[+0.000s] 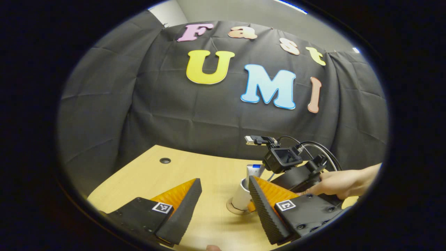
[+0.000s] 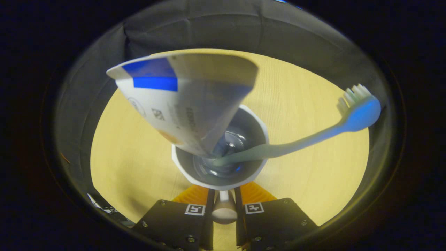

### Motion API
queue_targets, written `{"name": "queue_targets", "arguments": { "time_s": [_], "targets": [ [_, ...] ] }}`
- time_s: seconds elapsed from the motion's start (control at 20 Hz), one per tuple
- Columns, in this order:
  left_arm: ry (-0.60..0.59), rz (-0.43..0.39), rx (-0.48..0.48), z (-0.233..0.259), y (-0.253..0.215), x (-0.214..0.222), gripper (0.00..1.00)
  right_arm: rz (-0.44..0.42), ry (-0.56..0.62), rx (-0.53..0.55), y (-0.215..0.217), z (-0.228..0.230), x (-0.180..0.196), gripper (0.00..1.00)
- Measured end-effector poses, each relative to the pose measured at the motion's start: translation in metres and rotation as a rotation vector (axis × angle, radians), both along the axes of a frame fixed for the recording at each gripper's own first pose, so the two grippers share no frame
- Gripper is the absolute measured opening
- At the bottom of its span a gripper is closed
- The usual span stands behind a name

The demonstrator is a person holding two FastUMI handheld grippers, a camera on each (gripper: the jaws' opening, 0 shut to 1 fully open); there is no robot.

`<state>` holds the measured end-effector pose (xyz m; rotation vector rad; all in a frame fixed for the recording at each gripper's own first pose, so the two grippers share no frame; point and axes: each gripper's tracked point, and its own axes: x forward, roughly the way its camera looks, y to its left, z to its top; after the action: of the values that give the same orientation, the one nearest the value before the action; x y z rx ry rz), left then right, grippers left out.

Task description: Put the toothbrush and toothpaste on the desktop into the cup, then pick up the cup and place it on the coaster on the desktop.

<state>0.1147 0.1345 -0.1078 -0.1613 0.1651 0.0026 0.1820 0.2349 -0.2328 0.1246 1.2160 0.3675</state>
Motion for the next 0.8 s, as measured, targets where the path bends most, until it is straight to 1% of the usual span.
{"name": "queue_targets", "arguments": {
  "time_s": [0.25,0.3,0.35,0.4,0.45,0.5,0.55,0.6,0.65,0.75,0.8],
  "targets": [
    [0.003,0.008,-0.003,0.0,0.004,-0.004,0.92,0.009,-0.012,-0.028,0.013,0.0,0.0,0.26],
    [0.003,0.009,-0.002,0.0,0.005,-0.005,0.92,0.011,-0.009,-0.027,0.017,0.003,-0.002,0.29],
    [0.0,0.01,-0.001,0.001,0.007,-0.005,0.92,0.015,-0.011,-0.027,0.02,0.005,-0.003,0.27],
    [0.0,0.01,0.001,0.003,0.007,-0.006,0.92,0.016,-0.015,-0.026,0.024,0.013,-0.004,0.28],
    [-0.002,0.013,0.003,0.003,0.008,-0.006,0.89,0.018,-0.021,-0.023,0.027,0.018,-0.006,0.29],
    [-0.003,0.013,0.0,0.004,0.008,-0.006,0.92,0.021,-0.023,-0.019,0.022,0.021,-0.009,0.29],
    [-0.002,0.014,-0.003,0.004,0.009,-0.006,0.92,0.02,-0.027,-0.01,0.019,0.021,-0.01,0.29],
    [-0.002,0.017,-0.006,0.004,0.009,-0.007,0.89,0.018,-0.032,-0.005,0.016,0.025,-0.011,0.31],
    [0.0,0.017,-0.011,0.004,0.008,-0.007,0.9,0.018,-0.033,-0.001,0.013,0.03,-0.012,0.33],
    [0.001,0.018,-0.02,0.004,0.007,-0.008,0.9,0.021,-0.052,0.004,0.009,0.037,-0.013,0.33],
    [0.002,0.017,-0.02,0.004,0.006,-0.007,0.89,0.022,-0.072,0.009,0.006,0.044,-0.014,0.39]
  ]
}}
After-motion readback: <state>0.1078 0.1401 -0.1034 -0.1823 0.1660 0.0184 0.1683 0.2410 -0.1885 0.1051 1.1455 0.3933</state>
